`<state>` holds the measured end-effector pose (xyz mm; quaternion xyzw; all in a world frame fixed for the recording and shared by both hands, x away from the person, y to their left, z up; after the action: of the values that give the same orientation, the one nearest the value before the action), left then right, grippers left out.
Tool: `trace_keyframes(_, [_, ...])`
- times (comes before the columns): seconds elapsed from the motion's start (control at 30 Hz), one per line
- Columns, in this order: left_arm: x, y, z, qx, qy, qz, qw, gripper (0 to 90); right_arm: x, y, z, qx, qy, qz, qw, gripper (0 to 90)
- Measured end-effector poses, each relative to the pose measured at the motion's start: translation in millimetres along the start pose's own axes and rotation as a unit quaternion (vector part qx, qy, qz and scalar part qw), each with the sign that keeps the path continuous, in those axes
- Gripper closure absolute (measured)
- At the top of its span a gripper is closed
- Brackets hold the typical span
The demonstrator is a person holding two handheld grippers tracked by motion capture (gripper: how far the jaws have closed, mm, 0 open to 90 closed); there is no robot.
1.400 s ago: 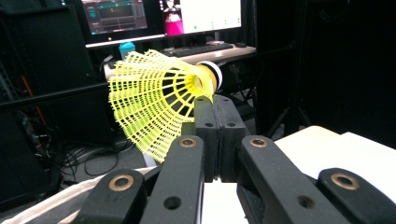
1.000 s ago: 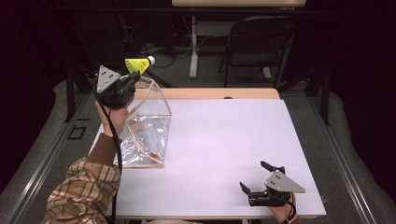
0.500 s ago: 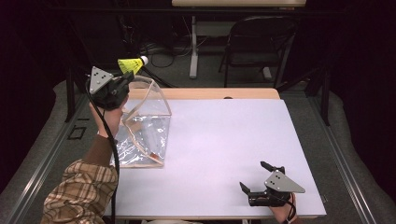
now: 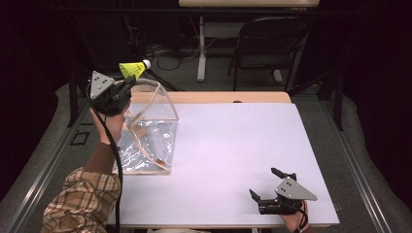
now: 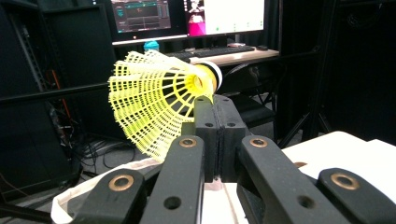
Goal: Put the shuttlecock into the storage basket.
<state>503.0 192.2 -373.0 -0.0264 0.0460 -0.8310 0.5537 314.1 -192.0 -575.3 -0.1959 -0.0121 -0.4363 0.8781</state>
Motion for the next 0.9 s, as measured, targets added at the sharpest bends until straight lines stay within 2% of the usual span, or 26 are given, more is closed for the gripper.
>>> trace_keyframes(0.9, [-9.1,-4.4,-17.5,-0.013,-0.008,0.007,0.9999,90.0,0.3,0.0,-0.2,-0.001,-0.001,-0.002,1.0000,0.7])
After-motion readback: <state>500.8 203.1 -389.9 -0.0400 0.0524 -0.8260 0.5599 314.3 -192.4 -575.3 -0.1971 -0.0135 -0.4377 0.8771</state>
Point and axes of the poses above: each handheld gripper's, and its own axes: y roughly forward along the jaws, z roughly out of its top, x roughly to its right, the point moved 10 cm from there along y, roughly forward along the jaws, and after that the axes turned 3 degrees about -y, right-handed, at the moved point
